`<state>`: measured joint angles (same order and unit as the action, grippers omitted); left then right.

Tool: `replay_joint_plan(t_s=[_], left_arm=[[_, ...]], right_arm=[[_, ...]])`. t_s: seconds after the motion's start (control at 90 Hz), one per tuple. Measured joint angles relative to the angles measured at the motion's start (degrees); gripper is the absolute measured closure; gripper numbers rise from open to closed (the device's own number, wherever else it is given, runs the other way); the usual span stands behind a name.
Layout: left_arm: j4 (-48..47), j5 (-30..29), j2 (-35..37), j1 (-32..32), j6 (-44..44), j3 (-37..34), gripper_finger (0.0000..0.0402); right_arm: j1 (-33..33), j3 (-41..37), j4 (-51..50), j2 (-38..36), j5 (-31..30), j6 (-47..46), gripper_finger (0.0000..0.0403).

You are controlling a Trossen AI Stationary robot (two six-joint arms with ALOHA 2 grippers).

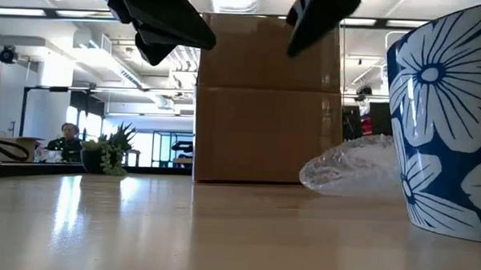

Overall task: Wrap mug
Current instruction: Prepare the bubble wrap

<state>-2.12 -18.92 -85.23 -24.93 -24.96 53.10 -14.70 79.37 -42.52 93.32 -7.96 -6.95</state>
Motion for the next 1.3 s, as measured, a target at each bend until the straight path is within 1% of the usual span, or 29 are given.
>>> replay_joint_plan(t_s=[0.144,0.267,0.367,0.5,0.622,0.678,0.767,0.867,0.989,1.156,1.233,1.3], left_arm=[[-0.1,0.0,0.0,0.0,-0.1,0.0,0.04],[-0.1,0.0,0.0,-0.1,-0.1,0.0,0.04],[-0.1,0.0,0.0,-0.1,0.0,0.0,0.04],[-0.1,0.0,0.0,-0.1,0.1,0.0,0.04],[-0.1,0.0,0.0,-0.1,0.2,0.0,0.04],[-0.1,0.0,0.0,-0.1,0.3,0.0,0.04],[-0.1,0.0,0.0,-0.1,0.3,0.0,0.04],[-0.1,0.0,0.0,-0.1,0.3,0.0,0.04],[-0.1,0.0,0.0,-0.1,0.3,0.0,0.04],[0.0,0.0,0.0,-0.1,0.3,0.0,0.04],[0.0,0.0,0.0,-0.1,0.3,0.0,0.04],[0.0,0.0,0.0,-0.1,0.2,0.0,0.04]], right_arm=[[-0.2,-1.0,-10.2,-0.1,4.3,-6.6,0.0398],[-1.7,-4.5,-18.4,-0.2,6.3,-15.1,0.0377],[-5.1,-8.0,-19.3,-1.3,8.3,-19.8,0.0342],[-10.4,-11.4,-20.1,-2.0,9.3,-25.5,0.0282],[-14.6,-11.8,-19.8,-3.8,15.1,-31.3,0.0235],[-16.8,-11.8,-19.0,-4.8,16.3,-33.4,0.022],[-20.6,-11.8,-16.2,-6.4,15.8,-35.9,0.0203],[-25.0,-12.1,-10.4,-7.5,15.1,-39.3,0.0193],[-29.4,-12.8,-5.8,-7.4,11.8,-43.2,0.0187],[-31.8,-14.7,-7.2,-5.6,5.7,-45.7,0.0187],[-31.7,-16.3,-6.1,-5.0,6.0,-46.2,0.0191],[-31.6,-17.6,-4.9,-4.2,8.6,-46.0,0.0196]])
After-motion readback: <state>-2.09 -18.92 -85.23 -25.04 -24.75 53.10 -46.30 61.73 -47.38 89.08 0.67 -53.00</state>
